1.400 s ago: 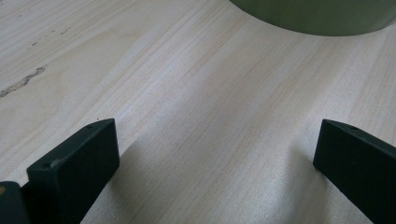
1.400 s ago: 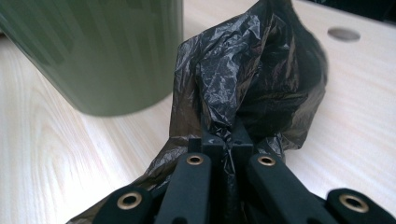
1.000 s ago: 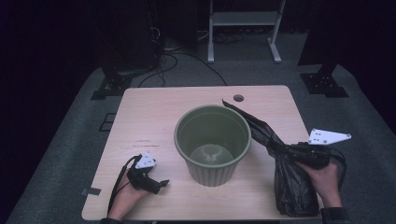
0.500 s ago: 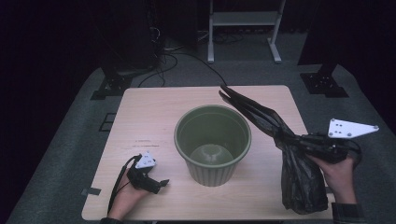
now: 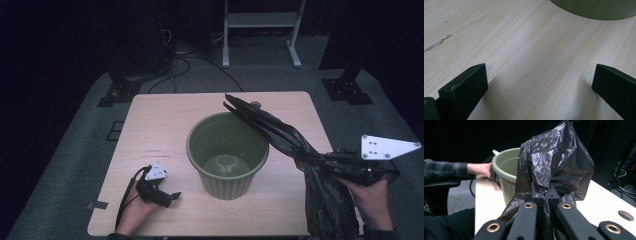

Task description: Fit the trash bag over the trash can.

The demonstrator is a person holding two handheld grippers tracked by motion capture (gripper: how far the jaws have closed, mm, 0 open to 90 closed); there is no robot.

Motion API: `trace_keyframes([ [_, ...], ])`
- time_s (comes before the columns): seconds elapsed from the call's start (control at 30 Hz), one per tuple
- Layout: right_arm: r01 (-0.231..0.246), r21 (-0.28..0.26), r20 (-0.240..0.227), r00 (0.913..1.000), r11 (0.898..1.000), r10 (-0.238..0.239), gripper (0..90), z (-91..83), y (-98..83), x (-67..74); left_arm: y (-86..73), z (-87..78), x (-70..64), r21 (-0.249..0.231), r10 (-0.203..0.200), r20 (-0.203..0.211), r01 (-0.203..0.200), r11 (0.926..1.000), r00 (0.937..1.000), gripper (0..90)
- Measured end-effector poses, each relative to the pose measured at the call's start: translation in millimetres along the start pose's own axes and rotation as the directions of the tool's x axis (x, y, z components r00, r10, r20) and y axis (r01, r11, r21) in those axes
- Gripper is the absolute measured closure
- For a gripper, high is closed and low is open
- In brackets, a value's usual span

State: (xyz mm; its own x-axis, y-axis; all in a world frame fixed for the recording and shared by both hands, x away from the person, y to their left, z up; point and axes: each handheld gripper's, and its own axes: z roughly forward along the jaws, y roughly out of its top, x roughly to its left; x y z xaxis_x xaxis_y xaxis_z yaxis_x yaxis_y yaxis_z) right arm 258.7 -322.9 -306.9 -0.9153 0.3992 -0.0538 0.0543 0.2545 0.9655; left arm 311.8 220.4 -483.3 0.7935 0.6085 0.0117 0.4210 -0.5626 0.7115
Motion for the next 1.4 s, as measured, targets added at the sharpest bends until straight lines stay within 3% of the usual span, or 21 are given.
trace_keyframes([
  [0.27, 0.022, 0.014, -0.041, 0.9989, 1.0, -0.021, 89.3, -4.2, 3.3, 22.2, 0.0, -0.1, 0.3, 0.0, -0.003, -0.004, 0.003, 1.0, 1.0, 0.0],
  [0.4, 0.018, 0.032, -0.077, 0.9969, 0.999, -0.016, 89.2, -2.8, 3.5, 25.6, 0.2, 0.2, 0.6, -0.001, -0.003, -0.004, 0.003, 1.0, 1.0, 0.0],
  [0.77, -0.009, 0.103, -0.135, 0.9906, 0.995, 0.023, 88.8, 30.2, 3.9, 8.7, 0.5, 0.7, 1.2, -0.002, -0.004, -0.002, 0.004, 1.0, 1.0, 0.0],
  [1.4, -0.022, 0.129, -0.143, 0.9889, 0.991, 0.041, 86.7, 76.5, 27.6, -17.7, 0.9, 1.1, 1.7, -0.003, -0.002, 0.001, 0.002, 1.0, 1.0, 0.0],
])
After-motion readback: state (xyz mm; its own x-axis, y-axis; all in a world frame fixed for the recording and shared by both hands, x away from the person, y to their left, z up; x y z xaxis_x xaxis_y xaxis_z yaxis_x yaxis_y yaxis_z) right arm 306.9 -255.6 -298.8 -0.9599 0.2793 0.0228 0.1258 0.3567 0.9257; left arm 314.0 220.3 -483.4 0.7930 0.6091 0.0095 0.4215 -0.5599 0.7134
